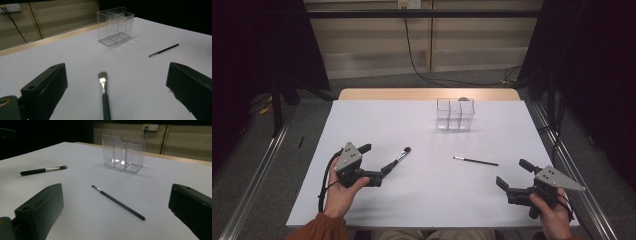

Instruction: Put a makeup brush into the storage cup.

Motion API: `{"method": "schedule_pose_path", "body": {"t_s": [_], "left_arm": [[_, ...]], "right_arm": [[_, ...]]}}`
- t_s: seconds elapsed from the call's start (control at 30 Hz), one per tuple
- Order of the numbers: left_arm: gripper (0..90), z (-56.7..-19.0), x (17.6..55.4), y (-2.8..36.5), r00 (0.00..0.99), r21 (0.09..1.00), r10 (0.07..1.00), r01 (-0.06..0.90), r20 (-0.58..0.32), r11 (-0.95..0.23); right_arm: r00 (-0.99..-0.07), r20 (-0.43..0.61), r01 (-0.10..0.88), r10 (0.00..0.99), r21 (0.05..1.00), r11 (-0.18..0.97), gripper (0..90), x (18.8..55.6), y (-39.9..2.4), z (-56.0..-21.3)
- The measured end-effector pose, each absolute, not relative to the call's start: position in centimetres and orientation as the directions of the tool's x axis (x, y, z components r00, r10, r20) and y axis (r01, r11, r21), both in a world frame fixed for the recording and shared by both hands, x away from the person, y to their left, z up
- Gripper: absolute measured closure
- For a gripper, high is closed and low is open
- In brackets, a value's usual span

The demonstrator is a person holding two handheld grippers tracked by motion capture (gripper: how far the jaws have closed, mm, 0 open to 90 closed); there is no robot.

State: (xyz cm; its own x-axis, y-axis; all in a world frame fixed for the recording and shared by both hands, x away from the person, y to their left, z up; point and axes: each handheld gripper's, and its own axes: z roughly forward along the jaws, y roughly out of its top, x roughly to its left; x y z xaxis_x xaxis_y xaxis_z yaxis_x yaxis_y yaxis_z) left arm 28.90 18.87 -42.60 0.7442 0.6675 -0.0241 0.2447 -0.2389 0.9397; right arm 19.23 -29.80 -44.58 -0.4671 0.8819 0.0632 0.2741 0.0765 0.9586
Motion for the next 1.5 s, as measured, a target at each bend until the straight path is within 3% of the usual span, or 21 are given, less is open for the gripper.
{"method": "schedule_pose_path", "body": {"t_s": [0.73, 1.17, 1.5], "left_arm": [[3.8, -41.8, 32.6, 16.6, 0.737, 0.943, 0.675, 0.207, 0.024, -0.259], [3.8, -41.7, 34.4, 15.6, 0.745, 0.924, 0.667, 0.243, 0.017, -0.295], [5.3, -41.5, 35.1, 15.1, 0.768, 0.848, 0.640, 0.324, 0.024, -0.419]], "right_arm": [[-0.471, 0.067, 0.275, 0.880, 0.959, 0.074, 0.0, 19.3, -29.8, -44.6], [-0.476, 0.065, 0.273, 0.877, 0.959, 0.077, 0.0, 19.3, -29.8, -44.6], [-0.478, 0.065, 0.274, 0.876, 0.959, 0.078, 0.0, 19.3, -29.8, -44.6]]}}
